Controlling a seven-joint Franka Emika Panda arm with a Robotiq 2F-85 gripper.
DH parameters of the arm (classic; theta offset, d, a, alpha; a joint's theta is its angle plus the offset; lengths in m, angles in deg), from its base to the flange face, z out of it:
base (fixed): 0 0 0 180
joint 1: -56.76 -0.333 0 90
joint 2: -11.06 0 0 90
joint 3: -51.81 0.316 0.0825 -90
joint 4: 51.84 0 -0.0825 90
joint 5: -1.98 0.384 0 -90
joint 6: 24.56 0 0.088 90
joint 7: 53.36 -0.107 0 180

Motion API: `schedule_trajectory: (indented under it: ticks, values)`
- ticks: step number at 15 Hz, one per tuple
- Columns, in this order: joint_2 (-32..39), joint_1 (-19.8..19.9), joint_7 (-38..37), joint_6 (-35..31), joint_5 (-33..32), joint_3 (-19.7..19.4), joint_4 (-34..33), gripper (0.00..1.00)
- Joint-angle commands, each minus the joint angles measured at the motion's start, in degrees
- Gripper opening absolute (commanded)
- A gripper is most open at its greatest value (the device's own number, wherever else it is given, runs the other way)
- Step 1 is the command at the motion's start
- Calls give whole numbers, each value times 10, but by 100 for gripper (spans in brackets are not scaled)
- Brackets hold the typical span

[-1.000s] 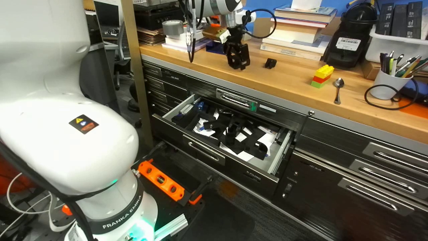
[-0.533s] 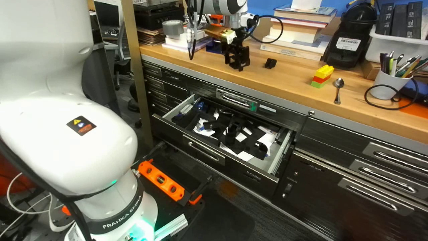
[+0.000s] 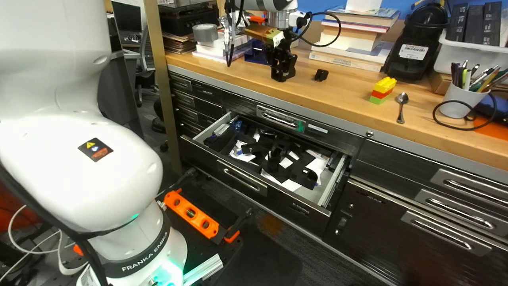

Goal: Put the black objects in the drawer and close it

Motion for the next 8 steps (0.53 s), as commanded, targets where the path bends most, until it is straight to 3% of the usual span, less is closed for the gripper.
schedule_trajectory:
  ticks: [1,8]
  values:
    - [9,4,1,25,5,-2,-17,31]
    - [-73,48,11,10,25,-30,88,31]
